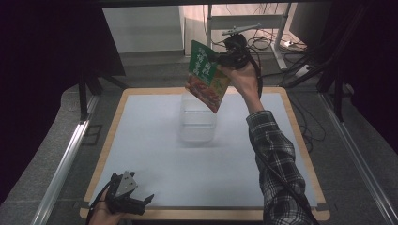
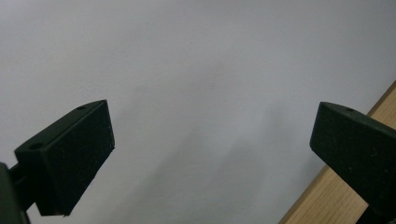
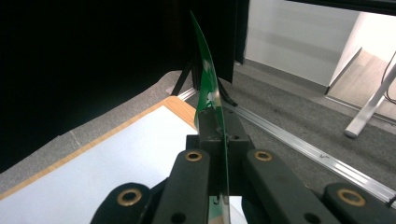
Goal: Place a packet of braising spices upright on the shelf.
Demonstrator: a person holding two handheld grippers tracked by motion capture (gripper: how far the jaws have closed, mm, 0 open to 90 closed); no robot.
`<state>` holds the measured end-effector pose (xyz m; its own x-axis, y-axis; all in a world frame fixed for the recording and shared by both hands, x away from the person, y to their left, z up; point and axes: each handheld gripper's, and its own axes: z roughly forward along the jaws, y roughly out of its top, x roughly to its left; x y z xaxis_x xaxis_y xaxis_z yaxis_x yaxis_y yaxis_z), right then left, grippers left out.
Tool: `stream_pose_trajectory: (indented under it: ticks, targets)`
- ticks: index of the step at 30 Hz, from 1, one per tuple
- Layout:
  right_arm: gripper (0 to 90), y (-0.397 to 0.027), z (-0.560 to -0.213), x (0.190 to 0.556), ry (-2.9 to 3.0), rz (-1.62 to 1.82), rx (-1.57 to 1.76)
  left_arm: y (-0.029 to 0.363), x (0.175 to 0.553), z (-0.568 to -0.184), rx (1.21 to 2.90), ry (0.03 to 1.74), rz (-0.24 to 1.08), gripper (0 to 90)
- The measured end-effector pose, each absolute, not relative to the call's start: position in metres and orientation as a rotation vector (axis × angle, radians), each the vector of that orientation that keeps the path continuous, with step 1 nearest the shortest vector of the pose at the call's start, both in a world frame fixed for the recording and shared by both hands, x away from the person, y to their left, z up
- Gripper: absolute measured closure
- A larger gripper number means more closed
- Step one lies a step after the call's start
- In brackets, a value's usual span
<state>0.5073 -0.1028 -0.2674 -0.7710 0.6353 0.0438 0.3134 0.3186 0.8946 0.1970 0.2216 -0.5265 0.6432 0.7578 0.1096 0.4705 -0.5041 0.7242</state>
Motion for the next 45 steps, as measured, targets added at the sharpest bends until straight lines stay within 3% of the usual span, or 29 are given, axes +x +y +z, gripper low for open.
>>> stream_pose_trajectory:
  ticks: [11,45]
  targets:
    - [89.0,-0.088,-0.301,0.533,2.255,1.436,0.806,0.222,0.197,-0.527,2.191,0.952,0.548,0.0]
    - [88.7,-0.067,-0.361,0.549,2.421,1.303,0.825,0.219,0.196,-0.527,2.225,0.936,0.564,0.0]
